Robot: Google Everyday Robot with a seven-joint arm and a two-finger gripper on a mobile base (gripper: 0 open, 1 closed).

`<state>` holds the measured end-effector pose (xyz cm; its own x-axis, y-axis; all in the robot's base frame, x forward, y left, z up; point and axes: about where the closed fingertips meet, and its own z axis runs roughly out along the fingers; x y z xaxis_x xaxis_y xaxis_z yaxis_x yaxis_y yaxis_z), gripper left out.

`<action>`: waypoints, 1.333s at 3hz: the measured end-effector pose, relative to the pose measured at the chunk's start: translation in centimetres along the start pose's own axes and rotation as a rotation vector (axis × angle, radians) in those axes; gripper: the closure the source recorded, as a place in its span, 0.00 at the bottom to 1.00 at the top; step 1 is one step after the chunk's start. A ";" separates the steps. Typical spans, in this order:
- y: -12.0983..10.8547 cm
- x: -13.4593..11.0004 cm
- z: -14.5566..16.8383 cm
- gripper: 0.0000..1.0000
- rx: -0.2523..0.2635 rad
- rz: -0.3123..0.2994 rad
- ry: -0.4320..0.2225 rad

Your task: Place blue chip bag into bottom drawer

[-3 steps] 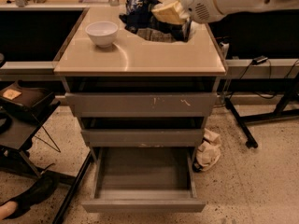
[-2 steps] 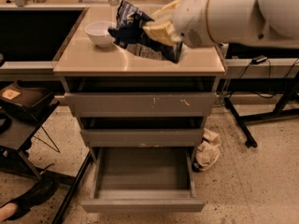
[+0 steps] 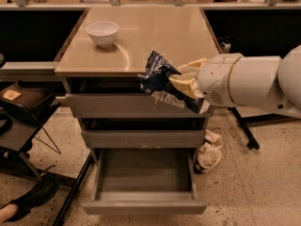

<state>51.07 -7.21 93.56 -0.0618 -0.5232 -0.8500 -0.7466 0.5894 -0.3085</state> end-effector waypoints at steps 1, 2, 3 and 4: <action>0.0 0.0 0.0 1.00 0.000 0.000 0.000; 2.4 3.2 2.4 1.00 -0.016 0.024 0.037; 6.8 8.8 7.7 1.00 -0.032 0.070 0.114; 8.7 16.8 10.5 1.00 -0.004 0.123 0.216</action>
Offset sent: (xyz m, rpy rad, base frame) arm -0.0185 0.0488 -0.2103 -0.0403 0.2150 -0.0447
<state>50.45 -4.44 72.10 -0.2926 -0.5675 -0.7696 -0.7274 0.6546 -0.2061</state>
